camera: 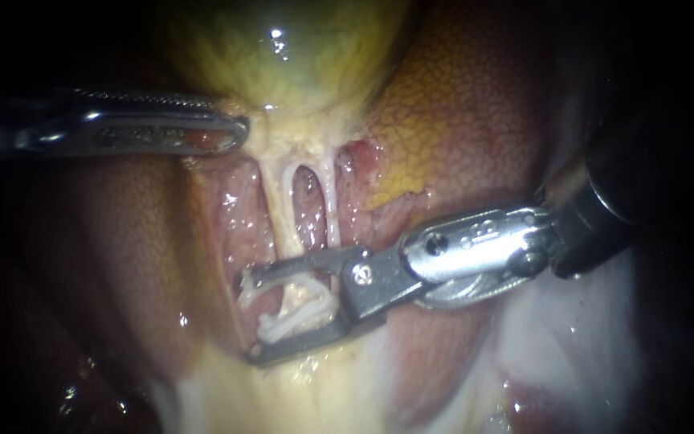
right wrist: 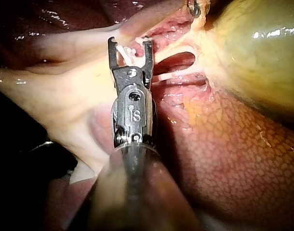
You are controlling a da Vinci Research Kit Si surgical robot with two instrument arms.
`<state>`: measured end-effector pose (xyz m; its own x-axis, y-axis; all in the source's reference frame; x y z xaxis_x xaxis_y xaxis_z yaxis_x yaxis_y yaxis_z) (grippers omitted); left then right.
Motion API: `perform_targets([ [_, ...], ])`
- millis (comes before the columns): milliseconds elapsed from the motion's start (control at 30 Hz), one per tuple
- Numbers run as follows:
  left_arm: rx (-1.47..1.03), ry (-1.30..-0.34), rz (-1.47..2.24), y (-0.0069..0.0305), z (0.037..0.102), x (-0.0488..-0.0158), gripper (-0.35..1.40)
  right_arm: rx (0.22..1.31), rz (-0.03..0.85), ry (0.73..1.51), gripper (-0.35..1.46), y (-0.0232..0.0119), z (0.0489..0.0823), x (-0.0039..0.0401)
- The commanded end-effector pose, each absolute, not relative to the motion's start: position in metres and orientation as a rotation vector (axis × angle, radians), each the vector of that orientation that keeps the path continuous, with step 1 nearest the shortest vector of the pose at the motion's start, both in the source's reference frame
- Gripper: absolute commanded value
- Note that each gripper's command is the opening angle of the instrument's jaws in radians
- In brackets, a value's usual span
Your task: Clipping second clip left tube
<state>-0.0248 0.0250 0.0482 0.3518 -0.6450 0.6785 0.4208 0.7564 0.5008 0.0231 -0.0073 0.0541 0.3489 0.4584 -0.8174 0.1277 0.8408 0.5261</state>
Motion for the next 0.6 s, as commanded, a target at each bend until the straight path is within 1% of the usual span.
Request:
perform_targets([
  [33,0.257,-0.994,-0.699,0.025,0.0482,-0.0248,-0.35,0.565,0.235,1.222,0.39,-0.0072,0.0539,0.023],
  [167,0.255,-0.993,-0.701,0.0251,0.0483,-0.0247,-0.35,0.572,0.259,1.273,0.41,-0.0059,0.0521,0.0223],
  [367,0.253,-0.992,-0.701,0.0251,0.0483,-0.0245,-0.35,0.589,0.272,1.287,0.41,-0.0043,0.0496,0.0199],
  [600,0.253,-0.992,-0.7,0.0251,0.0483,-0.0244,-0.35,0.588,0.276,1.288,0.41,-0.0037,0.0496,0.0174],
])
